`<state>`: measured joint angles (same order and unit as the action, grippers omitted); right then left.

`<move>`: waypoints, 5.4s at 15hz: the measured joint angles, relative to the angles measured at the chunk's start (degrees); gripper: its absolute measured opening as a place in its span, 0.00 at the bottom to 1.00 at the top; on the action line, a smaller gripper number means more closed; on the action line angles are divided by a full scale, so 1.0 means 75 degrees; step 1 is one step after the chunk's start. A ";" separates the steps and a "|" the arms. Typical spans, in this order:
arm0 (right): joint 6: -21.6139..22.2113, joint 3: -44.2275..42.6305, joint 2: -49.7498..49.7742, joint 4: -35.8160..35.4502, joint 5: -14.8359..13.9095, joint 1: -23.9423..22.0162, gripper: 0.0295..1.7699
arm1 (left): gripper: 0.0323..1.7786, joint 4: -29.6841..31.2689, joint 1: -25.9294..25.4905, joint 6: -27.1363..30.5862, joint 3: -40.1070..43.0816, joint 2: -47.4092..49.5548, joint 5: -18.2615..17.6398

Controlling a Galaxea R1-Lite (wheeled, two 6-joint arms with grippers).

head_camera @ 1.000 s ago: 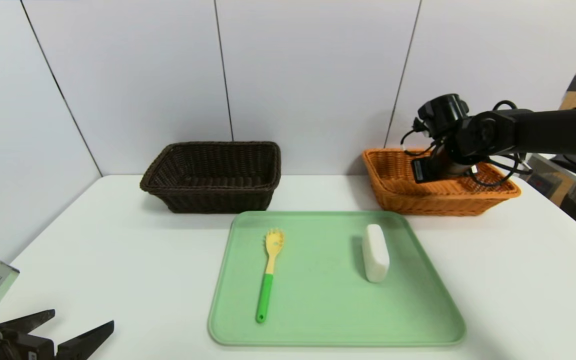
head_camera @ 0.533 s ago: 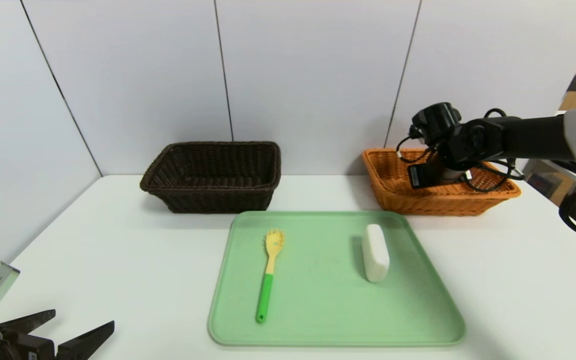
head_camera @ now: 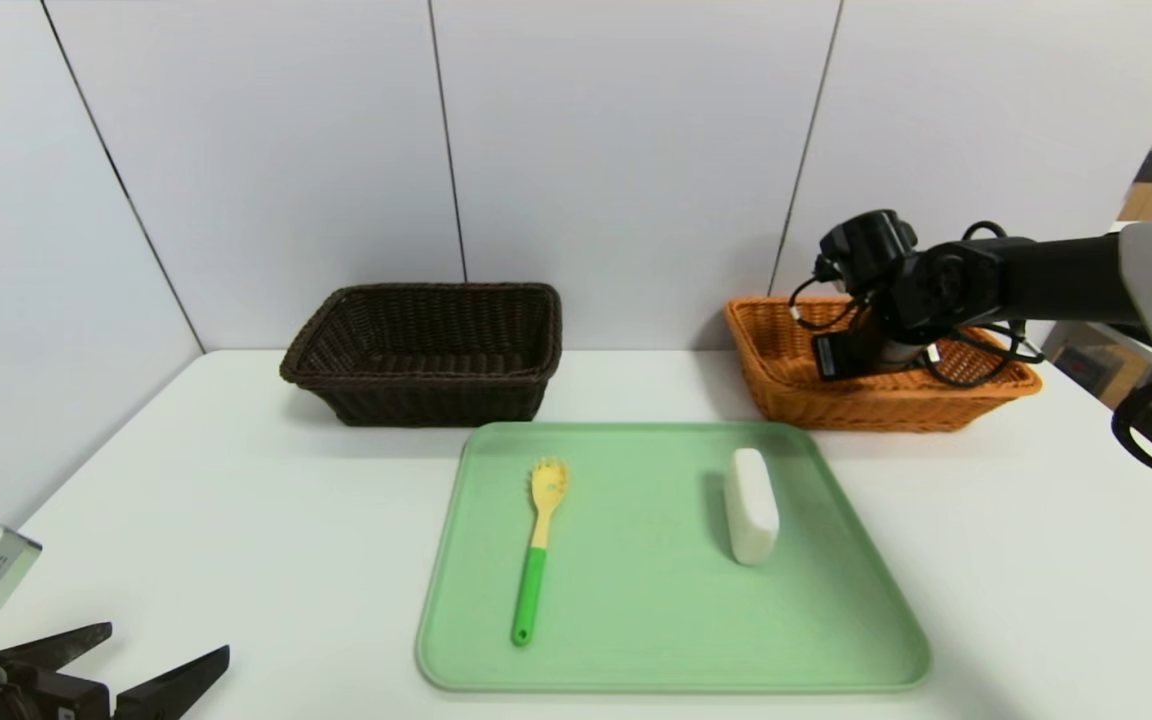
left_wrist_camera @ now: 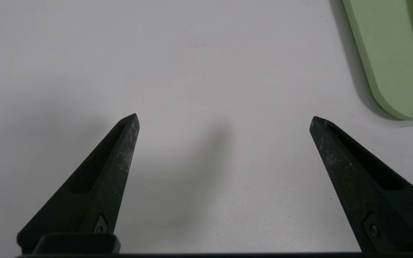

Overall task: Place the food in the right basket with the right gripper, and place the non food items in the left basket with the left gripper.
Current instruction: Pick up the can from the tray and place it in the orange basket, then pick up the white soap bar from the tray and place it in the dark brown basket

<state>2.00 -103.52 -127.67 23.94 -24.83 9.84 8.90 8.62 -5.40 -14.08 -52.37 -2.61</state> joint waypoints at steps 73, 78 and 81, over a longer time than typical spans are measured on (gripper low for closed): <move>-0.1269 1.1045 0.9253 -0.6422 0.2250 0.1044 0.96 | 0.95 0.0176 0.5624 -0.1139 -0.4296 -0.3742 0.2188; -0.1287 1.1139 0.9195 -0.6422 0.2228 0.1143 0.96 | 0.95 0.0210 0.6520 -0.1705 -0.5613 -0.5148 0.3022; -0.1281 1.1154 0.9185 -0.6419 0.2217 0.1253 0.96 | 0.95 0.0037 0.7035 -0.1855 -0.6513 -0.6021 0.3659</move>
<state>-7.61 -19.87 -58.78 -24.20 -8.20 19.24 9.18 61.38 -19.31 -62.93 -97.52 24.83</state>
